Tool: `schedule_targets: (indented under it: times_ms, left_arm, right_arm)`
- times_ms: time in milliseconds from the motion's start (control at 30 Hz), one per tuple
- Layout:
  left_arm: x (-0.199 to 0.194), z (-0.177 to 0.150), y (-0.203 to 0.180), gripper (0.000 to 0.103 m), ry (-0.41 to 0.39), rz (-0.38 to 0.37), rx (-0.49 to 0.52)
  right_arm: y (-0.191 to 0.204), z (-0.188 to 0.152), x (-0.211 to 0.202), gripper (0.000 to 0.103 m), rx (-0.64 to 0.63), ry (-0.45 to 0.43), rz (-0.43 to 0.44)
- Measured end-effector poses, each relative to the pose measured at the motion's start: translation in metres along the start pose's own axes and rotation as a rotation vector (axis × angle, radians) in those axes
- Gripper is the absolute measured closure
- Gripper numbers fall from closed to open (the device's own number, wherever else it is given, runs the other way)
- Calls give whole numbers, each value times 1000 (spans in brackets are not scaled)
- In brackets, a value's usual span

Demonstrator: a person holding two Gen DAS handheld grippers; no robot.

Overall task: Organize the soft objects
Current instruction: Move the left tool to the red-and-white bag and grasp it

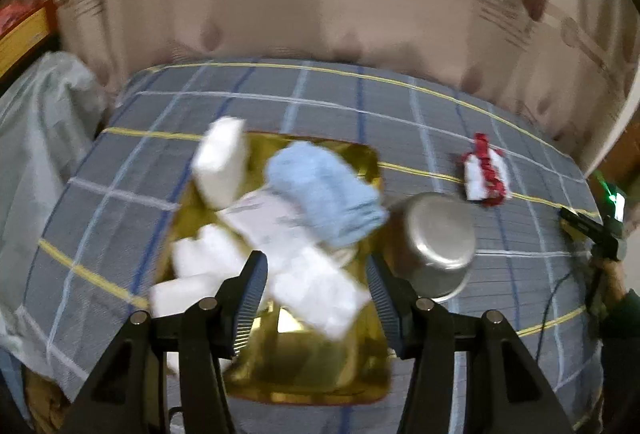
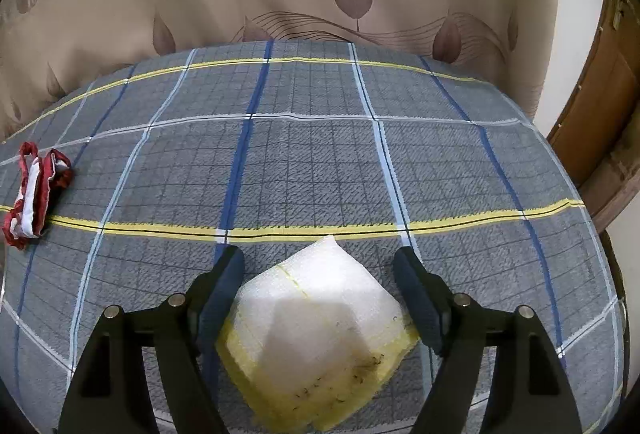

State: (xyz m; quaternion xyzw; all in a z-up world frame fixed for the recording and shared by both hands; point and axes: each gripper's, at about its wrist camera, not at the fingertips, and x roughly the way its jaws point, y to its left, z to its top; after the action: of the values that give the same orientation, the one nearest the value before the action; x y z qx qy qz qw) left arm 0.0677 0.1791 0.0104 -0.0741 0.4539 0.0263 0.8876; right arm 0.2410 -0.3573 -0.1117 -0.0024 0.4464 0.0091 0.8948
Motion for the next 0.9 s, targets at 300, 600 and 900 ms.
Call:
schedule_targets:
  times_ms: [300, 600, 900]
  left_arm:
    - [30, 21, -77, 50, 43, -84, 128]
    - [76, 46, -166, 50, 81, -183, 245]
    - [139, 70, -227, 50, 159, -211, 238]
  right_arm:
    - [-4, 0, -4, 35, 24, -1, -11]
    - [-6, -2, -2, 35, 31, 7, -23]
    - [-7, -2, -4, 35, 43, 11, -9]
